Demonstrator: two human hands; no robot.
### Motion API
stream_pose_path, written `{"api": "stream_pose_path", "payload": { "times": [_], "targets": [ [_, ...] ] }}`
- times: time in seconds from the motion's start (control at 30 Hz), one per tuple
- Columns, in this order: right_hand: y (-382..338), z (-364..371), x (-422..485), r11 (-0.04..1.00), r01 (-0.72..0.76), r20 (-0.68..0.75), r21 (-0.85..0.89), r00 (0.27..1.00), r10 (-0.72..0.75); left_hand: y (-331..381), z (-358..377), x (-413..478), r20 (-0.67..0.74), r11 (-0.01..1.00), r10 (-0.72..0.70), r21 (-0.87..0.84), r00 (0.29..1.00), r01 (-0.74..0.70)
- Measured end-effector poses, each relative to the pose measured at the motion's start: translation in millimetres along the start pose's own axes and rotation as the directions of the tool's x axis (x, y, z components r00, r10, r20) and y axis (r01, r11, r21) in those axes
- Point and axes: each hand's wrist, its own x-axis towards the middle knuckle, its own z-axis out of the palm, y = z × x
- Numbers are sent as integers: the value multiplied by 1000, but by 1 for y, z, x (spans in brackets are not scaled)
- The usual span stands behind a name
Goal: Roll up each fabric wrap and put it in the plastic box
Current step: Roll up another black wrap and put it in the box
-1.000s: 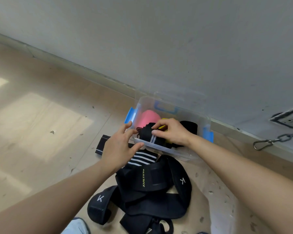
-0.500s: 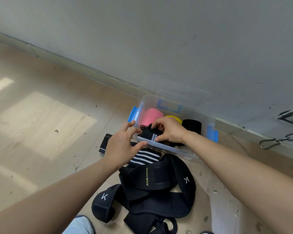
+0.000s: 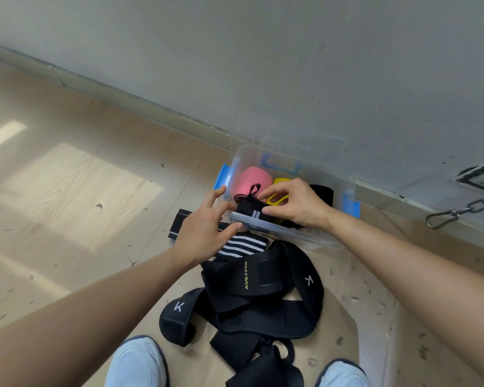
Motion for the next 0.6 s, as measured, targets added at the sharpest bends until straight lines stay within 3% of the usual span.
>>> {"api": "stream_pose_path", "payload": {
  "times": [0.1,0.2,0.4,0.47,0.53,0.6],
  "targets": [
    [-16,6,-26,997,70,-91,36,994,-66,-10,-2,-10,-13,994,90,61,996,-89],
    [-16,24,-54,994,111,-12,20,994,-111,-17,-3,-19,-32,985,130,119,991,-126],
    [18,62,-88,872,308,191,-379,949,-252,-20,5,-31,-12,974,167,157,986,-164],
    [25,71,-97,837,289,207,-465,955,-214,-27,14,-36,173,966,170,168,970,-199],
    [31,76,-104,824,227,211,-519,968,-134,-31,23,-40,422,956,154,166,893,-243],
    [35,78,-107,845,151,218,-513,975,-42,-28,31,-43,573,952,110,174,812,-252]
  ]
}}
